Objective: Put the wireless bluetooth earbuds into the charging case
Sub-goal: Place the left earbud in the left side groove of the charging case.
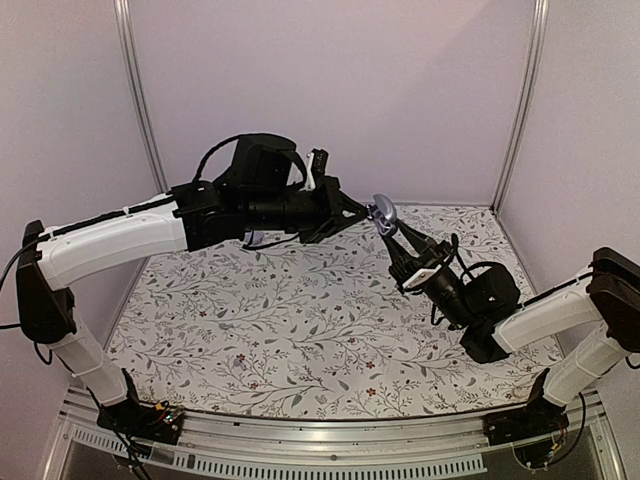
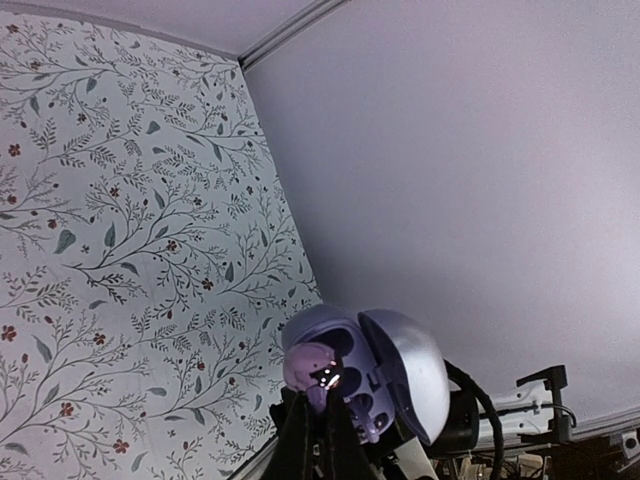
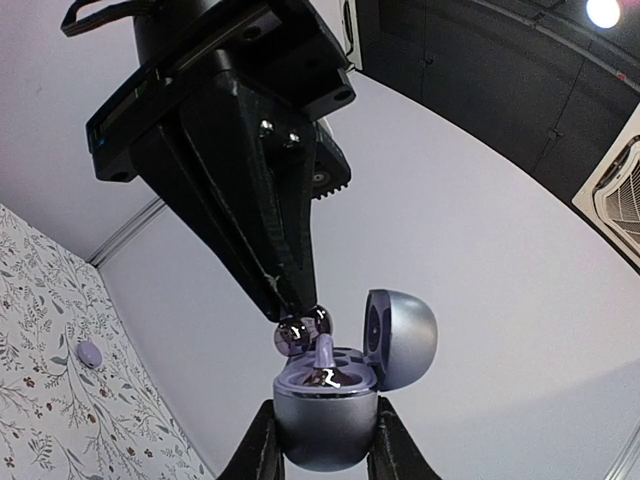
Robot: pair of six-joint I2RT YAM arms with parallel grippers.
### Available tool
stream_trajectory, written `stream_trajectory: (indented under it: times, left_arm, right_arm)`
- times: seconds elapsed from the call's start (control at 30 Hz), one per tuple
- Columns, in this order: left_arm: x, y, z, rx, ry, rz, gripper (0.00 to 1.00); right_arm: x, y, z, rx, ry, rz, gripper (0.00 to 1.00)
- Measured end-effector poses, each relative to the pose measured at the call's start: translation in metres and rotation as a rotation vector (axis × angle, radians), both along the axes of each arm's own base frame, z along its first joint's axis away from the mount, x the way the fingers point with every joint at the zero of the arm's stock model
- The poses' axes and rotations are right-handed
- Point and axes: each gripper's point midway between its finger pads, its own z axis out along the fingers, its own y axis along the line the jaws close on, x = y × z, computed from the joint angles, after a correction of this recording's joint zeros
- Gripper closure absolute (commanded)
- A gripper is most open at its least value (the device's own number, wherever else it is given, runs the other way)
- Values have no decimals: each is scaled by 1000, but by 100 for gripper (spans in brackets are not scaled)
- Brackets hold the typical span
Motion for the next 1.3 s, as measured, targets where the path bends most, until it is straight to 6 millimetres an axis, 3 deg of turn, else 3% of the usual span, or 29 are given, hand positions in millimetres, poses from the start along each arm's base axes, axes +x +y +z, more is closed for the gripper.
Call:
stream_trajectory:
  times: [1.3]
  left_arm:
    - [-4,-5,-11,-5,57,-12,100]
  right_arm:
    - [3,8,-18,-63,-16,-53,100]
